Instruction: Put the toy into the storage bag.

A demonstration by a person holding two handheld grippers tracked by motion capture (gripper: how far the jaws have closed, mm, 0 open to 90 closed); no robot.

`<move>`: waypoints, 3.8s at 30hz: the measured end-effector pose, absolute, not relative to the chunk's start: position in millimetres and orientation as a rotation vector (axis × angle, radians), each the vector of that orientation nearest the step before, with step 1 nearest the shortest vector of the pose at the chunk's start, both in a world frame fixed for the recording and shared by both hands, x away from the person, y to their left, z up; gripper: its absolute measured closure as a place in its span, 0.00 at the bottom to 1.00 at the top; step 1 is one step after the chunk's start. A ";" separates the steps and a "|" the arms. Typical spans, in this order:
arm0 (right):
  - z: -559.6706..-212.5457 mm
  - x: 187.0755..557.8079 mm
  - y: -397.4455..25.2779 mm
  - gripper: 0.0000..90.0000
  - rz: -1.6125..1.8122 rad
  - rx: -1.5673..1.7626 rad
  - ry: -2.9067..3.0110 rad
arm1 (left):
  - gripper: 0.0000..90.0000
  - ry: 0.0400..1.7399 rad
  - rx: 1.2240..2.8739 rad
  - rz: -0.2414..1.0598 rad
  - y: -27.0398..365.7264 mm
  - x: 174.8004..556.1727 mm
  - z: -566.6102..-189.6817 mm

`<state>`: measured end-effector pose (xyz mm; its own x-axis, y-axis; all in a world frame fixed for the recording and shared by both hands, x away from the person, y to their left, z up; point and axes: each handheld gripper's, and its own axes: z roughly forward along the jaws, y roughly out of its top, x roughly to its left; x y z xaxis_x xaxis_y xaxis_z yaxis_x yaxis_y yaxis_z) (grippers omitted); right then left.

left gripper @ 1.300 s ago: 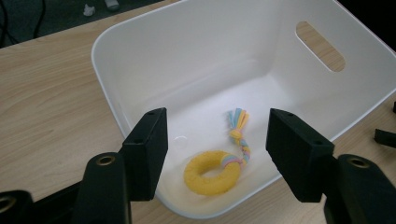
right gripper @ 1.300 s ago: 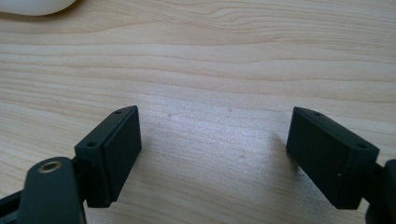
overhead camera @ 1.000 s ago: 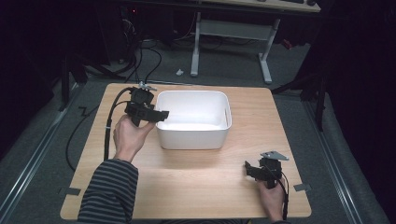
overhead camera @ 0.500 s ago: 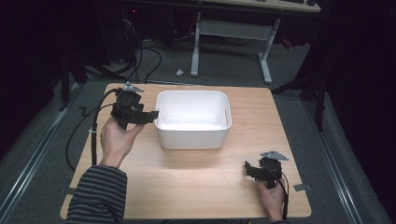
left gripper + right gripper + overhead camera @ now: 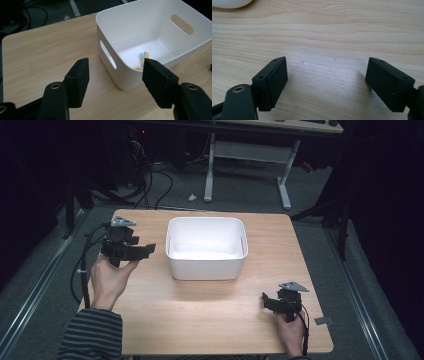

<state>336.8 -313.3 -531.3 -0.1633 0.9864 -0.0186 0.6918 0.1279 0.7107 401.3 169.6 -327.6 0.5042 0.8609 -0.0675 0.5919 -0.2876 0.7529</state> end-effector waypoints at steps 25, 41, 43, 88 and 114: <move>-531.4 336.8 -313.3 0.20 0.782 1.613 1.916 | 0.41 1.254 1.958 0.458 217.2 370.5 -367.2; -531.3 336.8 -313.3 0.20 0.782 1.613 1.917 | 0.41 1.279 1.967 0.420 218.4 364.3 -400.5; -531.5 336.8 -313.3 0.20 0.784 1.612 1.915 | 0.40 1.283 1.973 0.414 217.9 364.4 -405.5; -531.4 336.5 -313.1 0.20 0.786 1.611 1.918 | 0.38 1.356 1.975 0.321 195.2 362.0 -498.8; -531.4 336.5 -313.1 0.20 0.786 1.611 1.918 | 0.35 1.347 2.020 0.416 177.1 364.0 -522.8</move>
